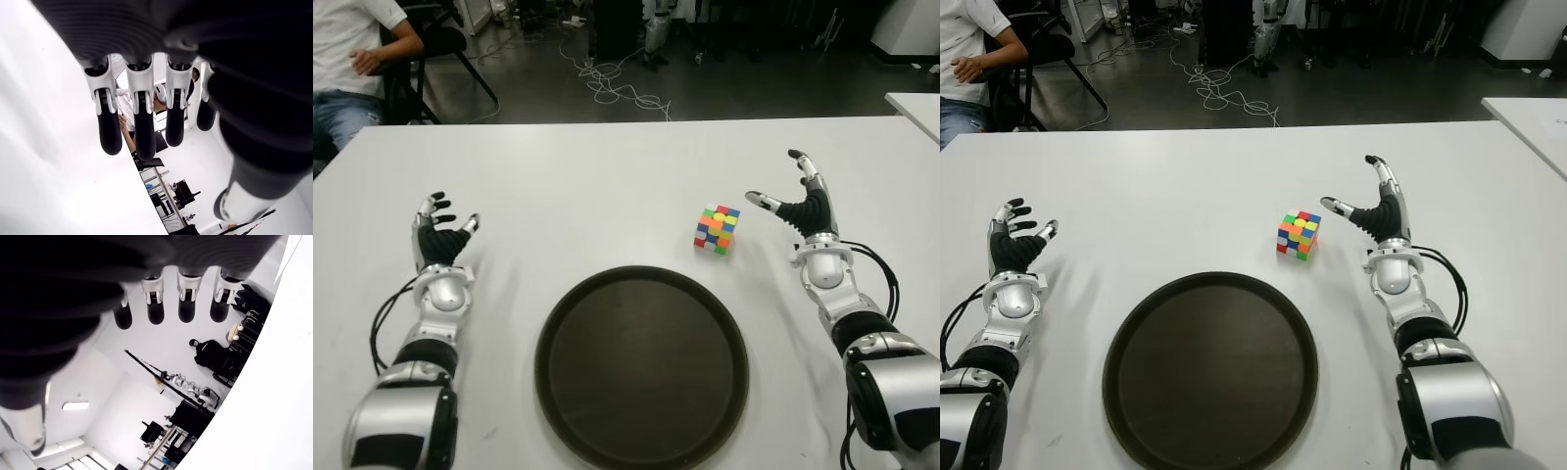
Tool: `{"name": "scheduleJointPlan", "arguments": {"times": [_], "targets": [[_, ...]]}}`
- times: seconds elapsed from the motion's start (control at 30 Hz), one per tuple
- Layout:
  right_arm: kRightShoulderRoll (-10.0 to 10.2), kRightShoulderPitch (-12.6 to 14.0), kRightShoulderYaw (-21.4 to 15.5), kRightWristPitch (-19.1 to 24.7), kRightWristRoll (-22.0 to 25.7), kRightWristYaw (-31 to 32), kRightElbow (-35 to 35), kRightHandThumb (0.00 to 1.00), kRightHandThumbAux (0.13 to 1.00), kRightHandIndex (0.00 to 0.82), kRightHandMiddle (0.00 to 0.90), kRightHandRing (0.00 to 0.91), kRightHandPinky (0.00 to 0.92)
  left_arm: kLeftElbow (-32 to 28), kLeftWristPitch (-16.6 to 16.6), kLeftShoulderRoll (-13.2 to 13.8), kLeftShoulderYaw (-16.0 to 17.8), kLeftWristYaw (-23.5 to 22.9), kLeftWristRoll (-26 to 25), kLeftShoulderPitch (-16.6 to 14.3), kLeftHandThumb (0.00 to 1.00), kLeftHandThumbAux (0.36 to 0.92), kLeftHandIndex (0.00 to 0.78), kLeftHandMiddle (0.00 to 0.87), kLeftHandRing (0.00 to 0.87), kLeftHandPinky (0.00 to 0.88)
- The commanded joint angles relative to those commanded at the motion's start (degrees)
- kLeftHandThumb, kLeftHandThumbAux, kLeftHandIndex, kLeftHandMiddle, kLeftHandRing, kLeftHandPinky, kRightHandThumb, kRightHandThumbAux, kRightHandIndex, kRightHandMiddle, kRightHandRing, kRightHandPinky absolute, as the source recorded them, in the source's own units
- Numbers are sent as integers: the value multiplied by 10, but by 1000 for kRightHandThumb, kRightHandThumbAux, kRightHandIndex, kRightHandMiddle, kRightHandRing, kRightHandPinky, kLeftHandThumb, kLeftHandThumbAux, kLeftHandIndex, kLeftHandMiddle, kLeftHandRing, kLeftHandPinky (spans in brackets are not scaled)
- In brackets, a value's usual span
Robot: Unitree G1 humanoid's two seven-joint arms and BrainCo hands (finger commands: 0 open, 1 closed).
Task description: Pick up the Rubik's Cube and put it in the plate
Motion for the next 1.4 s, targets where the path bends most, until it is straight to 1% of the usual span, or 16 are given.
{"name": "scheduleJointPlan", "arguments": {"times": [0.23, 0.37, 0.47, 0.5, 0.6, 0.77, 0.83, 0.97, 1.1, 1.23, 1.3, 1.4], "targets": [[0, 4, 7, -8, -5, 6, -5, 0, 668, 70, 23, 5, 15, -2, 6, -3, -1, 1, 0, -1, 95, 740, 157, 247, 287, 335], [1, 6, 8, -17, -2, 22, -8, 0, 707, 67, 29, 3, 8, -3, 8, -5, -1, 2, -2, -2, 95, 751, 155, 248, 296, 359], [0, 7, 12, -32, -1, 45, -12, 0, 716, 79, 45, 23, 26, -5, 10, -8, 0, 3, -4, -3, 93, 758, 145, 238, 287, 355], [-4, 8, 21, -39, -12, 45, -15, 0, 695, 88, 60, 47, 46, -6, 10, -9, 2, 3, -5, -3, 88, 764, 133, 226, 271, 341], [-12, 8, 39, -47, -34, 37, -19, 0, 677, 85, 58, 54, 47, -7, 12, -11, 4, 3, -8, -2, 94, 770, 132, 222, 266, 330], [-17, 6, 54, -55, -52, 34, -22, 0, 695, 74, 50, 55, 52, -8, 18, -11, 4, 4, -8, -3, 96, 767, 126, 222, 265, 316], [-19, 5, 60, -59, -58, 34, -25, 0, 701, 72, 57, 63, 57, -9, 22, -11, 4, 5, -7, -4, 86, 760, 128, 238, 279, 314], [-22, 4, 68, -66, -65, 35, -29, 0, 715, 69, 59, 65, 59, -11, 26, -11, 3, 5, -6, -4, 74, 763, 138, 252, 293, 332], [-25, 1, 74, -70, -68, 37, -37, 0, 695, 69, 62, 75, 65, -13, 28, -10, 2, 4, -5, -3, 81, 771, 141, 259, 310, 369], [-25, -2, 78, -69, -70, 42, -47, 0, 652, 69, 68, 85, 74, -15, 27, -10, 1, 3, -4, -2, 87, 767, 134, 235, 279, 336], [-23, -6, 80, -66, -71, 48, -54, 0, 615, 72, 78, 102, 101, -17, 27, -10, 1, 2, -4, -1, 87, 763, 129, 212, 250, 313], [-22, -9, 82, -62, -70, 55, -60, 0, 586, 72, 84, 117, 139, -18, 27, -10, 1, 1, -4, 0, 93, 763, 131, 201, 237, 310]]}}
